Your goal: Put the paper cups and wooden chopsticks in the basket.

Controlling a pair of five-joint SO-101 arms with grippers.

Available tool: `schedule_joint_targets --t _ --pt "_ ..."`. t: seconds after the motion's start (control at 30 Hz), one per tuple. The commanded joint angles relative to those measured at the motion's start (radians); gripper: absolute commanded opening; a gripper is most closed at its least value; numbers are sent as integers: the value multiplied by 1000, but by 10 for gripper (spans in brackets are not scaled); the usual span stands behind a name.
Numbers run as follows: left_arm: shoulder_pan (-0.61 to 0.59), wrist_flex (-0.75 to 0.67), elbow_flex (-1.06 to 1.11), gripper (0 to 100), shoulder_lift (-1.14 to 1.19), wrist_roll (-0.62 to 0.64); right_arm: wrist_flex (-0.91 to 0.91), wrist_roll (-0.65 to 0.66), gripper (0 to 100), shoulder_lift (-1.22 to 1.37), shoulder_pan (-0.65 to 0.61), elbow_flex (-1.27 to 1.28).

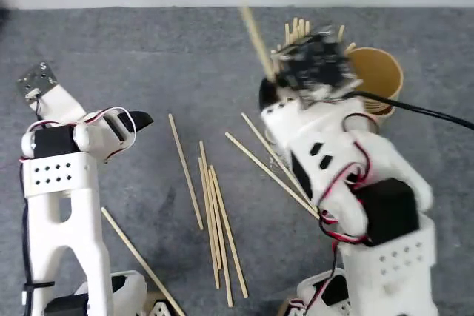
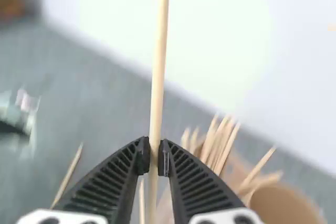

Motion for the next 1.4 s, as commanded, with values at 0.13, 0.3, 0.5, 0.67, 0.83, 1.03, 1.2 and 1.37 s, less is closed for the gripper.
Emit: schedule_joint_targets --t 0.13,0.3,0.5,0.67,0.83,1.03,1.2,1.37 --pt "-5 -20 -4 379 -31 -6 -486 -95 8 -1 166 34" --pt "-5 -20 1 379 -31 -6 -794 -107 8 -10 222 315" --pt "-2 -112 88 379 -32 -6 -1127 -101 8 1 269 651" --pt "2 -149 130 379 -32 -6 -1119 -49 35 2 268 724" --pt "25 -149 127 379 -32 -6 -908 -54 226 1 269 608" --pt "112 -140 134 379 -32 -6 -568 -55 171 -42 243 460" --pt "204 -120 137 379 -23 -17 -280 -55 106 -94 208 474" --pt "290 -121 171 379 -21 -54 -71 -54 94 -166 168 583"
